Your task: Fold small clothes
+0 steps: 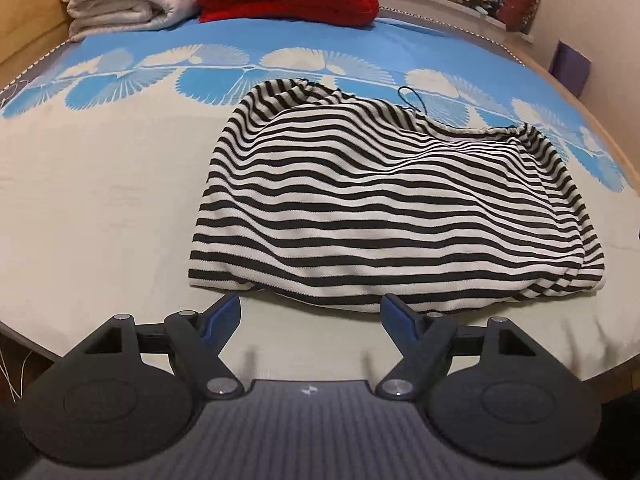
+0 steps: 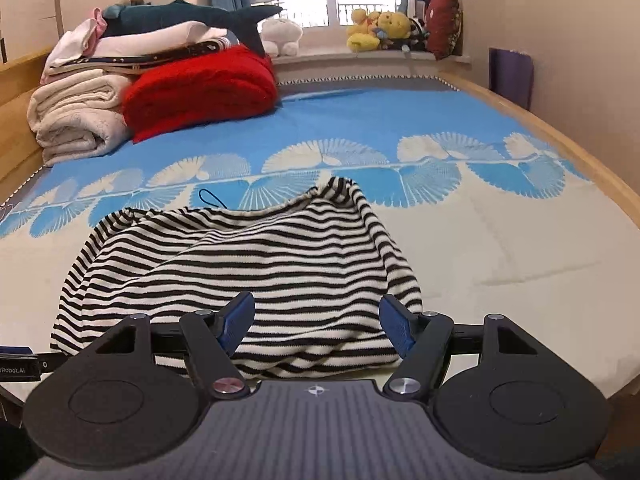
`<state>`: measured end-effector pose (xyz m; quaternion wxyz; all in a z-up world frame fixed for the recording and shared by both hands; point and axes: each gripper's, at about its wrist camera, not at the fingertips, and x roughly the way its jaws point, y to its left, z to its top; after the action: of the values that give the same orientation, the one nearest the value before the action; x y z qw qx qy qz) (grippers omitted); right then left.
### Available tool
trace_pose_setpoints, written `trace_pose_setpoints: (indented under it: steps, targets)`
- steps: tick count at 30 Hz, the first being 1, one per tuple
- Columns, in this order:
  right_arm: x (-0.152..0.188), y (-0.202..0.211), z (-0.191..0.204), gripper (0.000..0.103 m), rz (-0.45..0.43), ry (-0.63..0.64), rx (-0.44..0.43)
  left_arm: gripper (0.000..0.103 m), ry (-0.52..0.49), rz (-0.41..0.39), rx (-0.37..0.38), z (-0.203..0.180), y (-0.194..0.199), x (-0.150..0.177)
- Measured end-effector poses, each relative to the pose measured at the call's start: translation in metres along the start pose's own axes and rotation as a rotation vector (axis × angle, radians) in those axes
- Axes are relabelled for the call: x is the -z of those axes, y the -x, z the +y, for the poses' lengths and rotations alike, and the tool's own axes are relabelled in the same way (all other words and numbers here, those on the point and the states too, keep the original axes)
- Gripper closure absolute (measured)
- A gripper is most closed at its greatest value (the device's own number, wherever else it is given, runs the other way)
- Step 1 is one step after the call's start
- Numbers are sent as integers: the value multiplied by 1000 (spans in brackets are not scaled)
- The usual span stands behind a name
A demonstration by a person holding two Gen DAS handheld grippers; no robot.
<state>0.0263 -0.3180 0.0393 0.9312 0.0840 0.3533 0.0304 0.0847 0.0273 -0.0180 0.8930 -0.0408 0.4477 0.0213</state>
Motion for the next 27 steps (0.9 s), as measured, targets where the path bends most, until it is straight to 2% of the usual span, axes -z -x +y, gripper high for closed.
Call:
trace_pose_setpoints:
  steps: [4, 9, 17, 21, 27]
  targets:
    - [4, -4, -4, 32, 17, 3, -1, 29, 39, 6, 7, 5, -6, -3]
    - [4, -9, -8, 32, 36, -6, 28, 68, 144, 16, 6, 25, -11, -7]
    - [4, -11, -12, 32, 46, -2, 29, 69, 319, 67, -20, 58, -30, -12]
    - [4, -12, -14, 32, 51, -2, 31, 69, 345, 82, -38, 62, -35, -13]
    - [5, -14, -16, 32, 60, -7, 37, 67, 369, 92, -24, 64, -39, -14]
